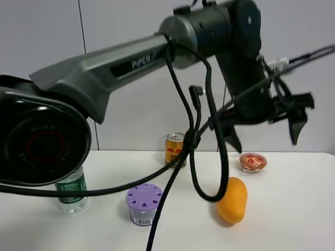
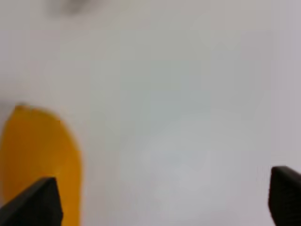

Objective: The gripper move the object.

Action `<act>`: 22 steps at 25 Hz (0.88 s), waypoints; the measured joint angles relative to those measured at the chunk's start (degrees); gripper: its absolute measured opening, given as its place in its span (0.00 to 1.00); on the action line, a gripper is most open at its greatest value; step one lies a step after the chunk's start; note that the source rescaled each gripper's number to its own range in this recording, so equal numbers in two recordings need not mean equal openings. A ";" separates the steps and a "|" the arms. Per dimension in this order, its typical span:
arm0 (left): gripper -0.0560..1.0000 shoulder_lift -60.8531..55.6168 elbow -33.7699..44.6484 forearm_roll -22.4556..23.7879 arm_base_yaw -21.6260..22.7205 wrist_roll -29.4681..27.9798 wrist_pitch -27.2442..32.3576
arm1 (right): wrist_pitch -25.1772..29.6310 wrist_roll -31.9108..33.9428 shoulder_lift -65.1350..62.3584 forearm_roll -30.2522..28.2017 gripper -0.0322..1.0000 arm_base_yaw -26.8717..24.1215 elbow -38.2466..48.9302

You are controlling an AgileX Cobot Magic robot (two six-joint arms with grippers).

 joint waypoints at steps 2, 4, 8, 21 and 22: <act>0.84 -2.32 -3.34 -0.74 -0.12 3.27 0.00 | 0.00 0.00 0.00 0.00 1.00 0.00 0.00; 0.84 -5.89 -5.43 -0.95 -0.11 8.05 0.00 | 0.00 0.00 0.00 0.00 1.00 0.00 0.00; 0.84 -14.83 -6.09 1.02 -0.11 18.08 0.00 | 0.00 0.00 0.00 0.00 1.00 0.00 0.00; 0.84 -26.27 -6.30 22.39 4.85 31.09 0.11 | 0.00 0.00 0.00 0.00 1.00 0.00 0.00; 0.84 -26.27 -5.69 23.18 5.28 31.15 0.11 | 0.00 0.00 0.00 0.00 1.00 0.00 0.00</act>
